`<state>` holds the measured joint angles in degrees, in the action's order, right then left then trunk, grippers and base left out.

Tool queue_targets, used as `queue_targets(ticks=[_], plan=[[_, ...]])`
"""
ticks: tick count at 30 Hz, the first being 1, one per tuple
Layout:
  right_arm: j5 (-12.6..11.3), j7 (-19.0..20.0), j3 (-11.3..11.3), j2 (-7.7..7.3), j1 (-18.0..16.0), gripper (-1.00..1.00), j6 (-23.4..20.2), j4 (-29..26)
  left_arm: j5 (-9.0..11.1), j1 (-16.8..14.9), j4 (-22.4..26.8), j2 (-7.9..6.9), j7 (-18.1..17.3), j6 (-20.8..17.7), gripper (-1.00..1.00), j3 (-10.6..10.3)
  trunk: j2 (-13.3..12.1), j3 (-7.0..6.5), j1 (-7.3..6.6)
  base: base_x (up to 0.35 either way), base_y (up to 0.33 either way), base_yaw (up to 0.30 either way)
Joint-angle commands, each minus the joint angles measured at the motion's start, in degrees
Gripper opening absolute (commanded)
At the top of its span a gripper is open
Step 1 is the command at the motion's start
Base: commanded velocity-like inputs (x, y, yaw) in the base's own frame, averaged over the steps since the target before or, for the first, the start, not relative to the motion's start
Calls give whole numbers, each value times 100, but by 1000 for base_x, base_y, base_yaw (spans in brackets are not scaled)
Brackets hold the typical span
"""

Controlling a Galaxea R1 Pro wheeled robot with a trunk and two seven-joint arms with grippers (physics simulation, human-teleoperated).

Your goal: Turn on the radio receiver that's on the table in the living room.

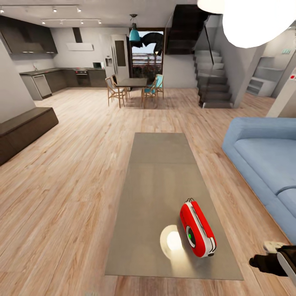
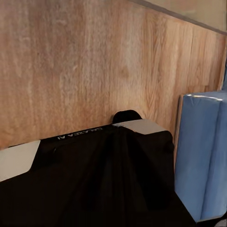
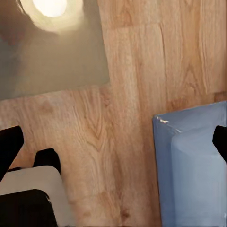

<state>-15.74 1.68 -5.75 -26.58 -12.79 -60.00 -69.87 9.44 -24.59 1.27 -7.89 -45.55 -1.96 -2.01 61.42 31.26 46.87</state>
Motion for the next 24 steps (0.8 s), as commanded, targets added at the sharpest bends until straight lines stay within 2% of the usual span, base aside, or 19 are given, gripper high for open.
queue_targets(ticks=[1, 4, 7, 9, 13, 14, 17, 19, 24], plan=[[-1, 17, 5, 6, 59, 100, 0, 362, -1, 4, -34, 3, 14, 23, -100, 0, 0, -10, 0, 0, 0, 0], [6, 55, 30, 33, 129, 100, 537, 1258, -3, 14, -76, 9, 35, 49, -100, -1, 0, -37, 0, 0, 0, 0], [27, 77, 102, 50, 149, 100, 1031, 1894, -3, 22, -86, 8, 44, 58, -100, 0, 0, -64, 0, 0, 0, 0], [48, 123, 267, 65, 156, 100, 1353, 2326, -3, 42, -89, 7, 49, 61, -100, 1, 0, -82, 0, 0, 0, 0], [65, 337, 790, 135, 161, 100, 1998, 3147, -4, 108, -96, 12, 58, 63, -100, 0, 0, -118, 0, 0, 0, 0], [71, 392, 959, 193, 162, 100, 2239, 3429, -7, 142, -94, 15, 70, 63, -100, 0, 0, -127, 0, 0, 0, 0], [81, 451, 1254, 364, 163, 100, 2781, 4019, -13, 211, -95, 23, 189, 64, -100, -1, 0, -154, 0, 0, 0, 0], [86, 475, 1512, 573, 163, 100, 3336, 4596, -21, 267, -98, 45, 437, 56, -100, -1, 0, -172, 0, 0, 0, 0], [91, 473, 1936, 980, 163, 100, 4030, 5391, -36, 447, -96, 125, 904, 53, -100, -1, 0, -217, 0, 0, 0, 0]])
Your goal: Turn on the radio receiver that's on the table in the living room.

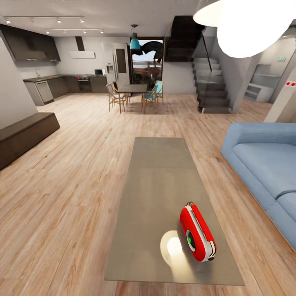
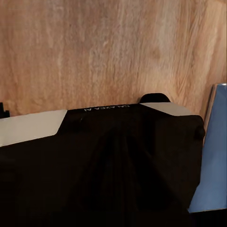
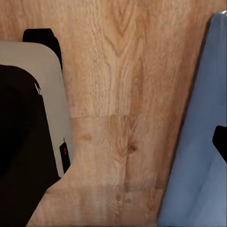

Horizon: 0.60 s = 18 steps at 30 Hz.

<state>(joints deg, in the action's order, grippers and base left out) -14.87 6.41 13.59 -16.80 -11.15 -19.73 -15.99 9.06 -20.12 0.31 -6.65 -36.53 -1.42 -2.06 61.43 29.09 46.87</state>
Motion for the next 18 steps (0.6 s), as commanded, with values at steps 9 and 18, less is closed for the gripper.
queue_targets(ticks=[9, 18], plan=[[120, -65, 516, 968, -1, 100, 314, 505, -255, 524, 1, 145, 1064, -16, -100, -16, 0, -82, 0, 0, 0, 0], [449, -122, 525, 1685, -1, 100, 819, 1050, -624, 738, 0, 273, 2033, -95, -100, -22, 0, -163, 0, 0, 0, 0]])
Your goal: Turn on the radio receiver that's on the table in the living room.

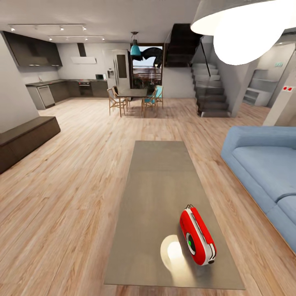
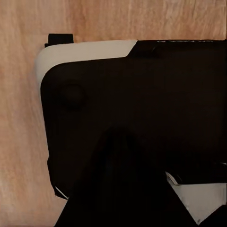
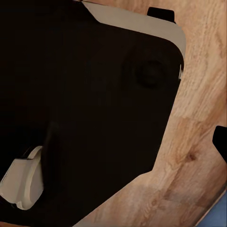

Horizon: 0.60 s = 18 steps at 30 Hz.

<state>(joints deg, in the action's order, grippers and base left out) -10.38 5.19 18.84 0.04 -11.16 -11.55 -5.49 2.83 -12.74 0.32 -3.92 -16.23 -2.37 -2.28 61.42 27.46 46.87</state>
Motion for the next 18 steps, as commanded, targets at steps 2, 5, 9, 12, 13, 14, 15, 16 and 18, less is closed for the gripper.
queue_targets(ticks=[2, 5, 9, 12, 13, 14, 15, 16, 18], plan=[[1, -2, 1, 13, 0, 100, 2, 3, -1, -5, -3, 3, 306, -12, -100, -1, 0, -19, 0, 0, 0, 0], [-4, -5, -2, 38, 0, 100, 3, 9, -1, -8, -5, 4, 596, -23, -100, -1, 0, -46, 0, 0, 0, 0], [-7, -4, -3, 96, 0, 100, 6, 40, -1, -9, -5, 12, 665, -26, -100, -1, 0, -83, 0, 0, 0, 0], [-7, -7, -3, 105, 0, 100, 9, 46, -1, -9, -5, 9, 698, -26, -100, -1, 0, -110, 0, 0, 0, 0], [-7, -5, -3, 106, 0, 100, 9, 46, -1, -9, -5, 8, 702, -26, -100, -1, 0, -119, 0, 0, 0, 0], [-7, -7, -3, 107, 0, 100, 10, 47, -3, -9, -5, 7, 708, -25, -100, -1, 0, -128, 0, 0, 0, 0], [-7, -7, -3, 108, 0, 100, 11, 48, -6, -9, -4, 6, 712, -22, -100, -1, 0, -137, 0, 0, 0, 0], [-7, -5, -3, 109, 0, 100, 11, 48, -7, -9, -1, 6, 714, -19, -100, -1, 0, -147, 0, 0, 0, 0], [-7, -7, -3, 109, 0, 100, 21, 48, -15, -9, 1, 4, 716, 12, -100, -1, 0, -165, 0, 0, 0, 0]])
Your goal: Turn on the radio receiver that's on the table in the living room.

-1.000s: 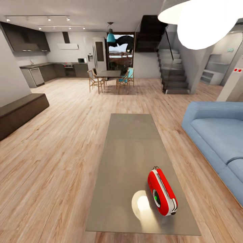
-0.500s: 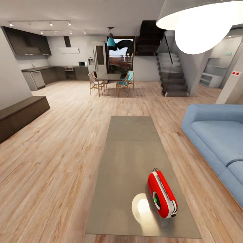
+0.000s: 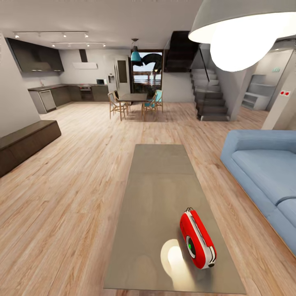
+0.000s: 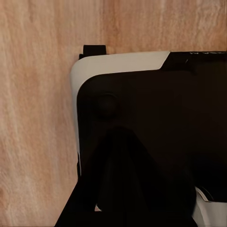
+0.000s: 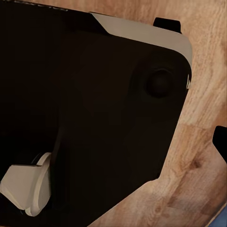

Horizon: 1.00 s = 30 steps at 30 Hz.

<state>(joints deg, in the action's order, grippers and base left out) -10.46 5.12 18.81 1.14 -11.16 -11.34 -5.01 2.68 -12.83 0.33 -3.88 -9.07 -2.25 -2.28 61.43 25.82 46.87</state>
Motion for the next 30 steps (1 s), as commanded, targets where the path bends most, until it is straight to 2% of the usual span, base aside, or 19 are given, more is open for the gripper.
queue_targets(ticks=[1, 12, 30], plan=[[0, 1, 0, 0, 0, 100, 30, 0, -18, 0, 3, 0, 1, 34, -100, 0, 0, -9, 0, 0, 0, 0], [-10, 5, -9, -8, 0, 100, 184, 0, 38, 0, 38, -6, 2, 83, -100, 25, 0, -110, 0, 0, 0, 0], [-22, 2, -10, -16, 0, 100, 238, 0, 4, 0, 53, -7, 2, 76, -100, 26, 0, -261, 0, 0, 0, 0]])
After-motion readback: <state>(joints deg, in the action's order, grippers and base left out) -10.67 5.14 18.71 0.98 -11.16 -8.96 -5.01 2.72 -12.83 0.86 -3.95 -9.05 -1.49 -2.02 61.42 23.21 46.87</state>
